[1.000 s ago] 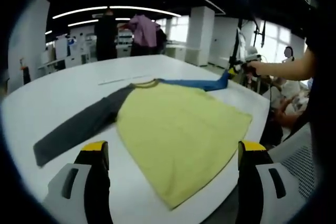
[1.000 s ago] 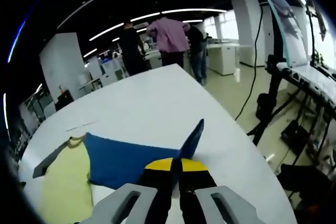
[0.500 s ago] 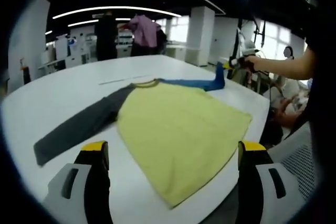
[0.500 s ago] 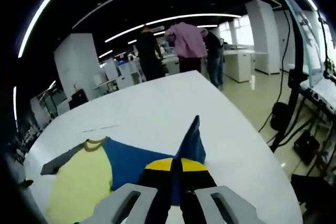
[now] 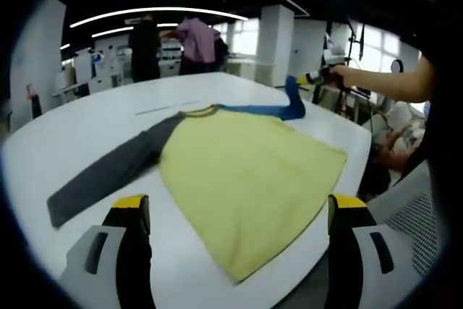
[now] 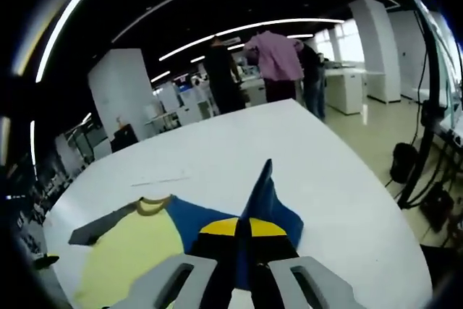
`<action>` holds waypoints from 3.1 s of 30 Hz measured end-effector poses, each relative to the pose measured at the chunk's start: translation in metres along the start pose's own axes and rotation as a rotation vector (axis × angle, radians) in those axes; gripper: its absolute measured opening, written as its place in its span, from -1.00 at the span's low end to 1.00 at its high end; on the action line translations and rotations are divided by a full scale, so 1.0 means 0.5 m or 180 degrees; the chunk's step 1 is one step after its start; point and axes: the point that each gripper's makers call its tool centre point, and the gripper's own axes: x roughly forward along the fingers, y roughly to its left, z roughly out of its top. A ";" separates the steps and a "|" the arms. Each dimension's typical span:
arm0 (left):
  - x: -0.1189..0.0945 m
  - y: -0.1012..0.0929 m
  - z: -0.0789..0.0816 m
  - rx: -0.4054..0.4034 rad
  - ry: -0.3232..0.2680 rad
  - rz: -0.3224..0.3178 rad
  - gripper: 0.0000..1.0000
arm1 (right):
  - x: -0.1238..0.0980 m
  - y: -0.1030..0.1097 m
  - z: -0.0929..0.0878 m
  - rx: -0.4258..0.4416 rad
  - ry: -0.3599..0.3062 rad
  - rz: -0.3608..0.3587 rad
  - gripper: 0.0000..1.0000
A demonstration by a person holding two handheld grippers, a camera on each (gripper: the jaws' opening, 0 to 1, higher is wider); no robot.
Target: Fold the garment on the visible template until the final outline fits inside the template.
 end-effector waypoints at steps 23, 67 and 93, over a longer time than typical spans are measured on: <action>-0.007 -0.001 0.000 0.0020 -0.0029 0.0029 0.98 | 0.044 0.150 -0.015 -0.0106 0.0064 0.0275 -1.00; -0.009 0.005 -0.015 0.0049 0.0026 0.0065 0.98 | 0.137 0.460 -0.049 -0.0559 0.0261 0.0976 -1.00; -0.030 0.027 -0.034 0.0009 0.0014 0.0141 0.98 | 0.163 0.613 -0.102 -0.0994 0.0492 0.1384 -1.00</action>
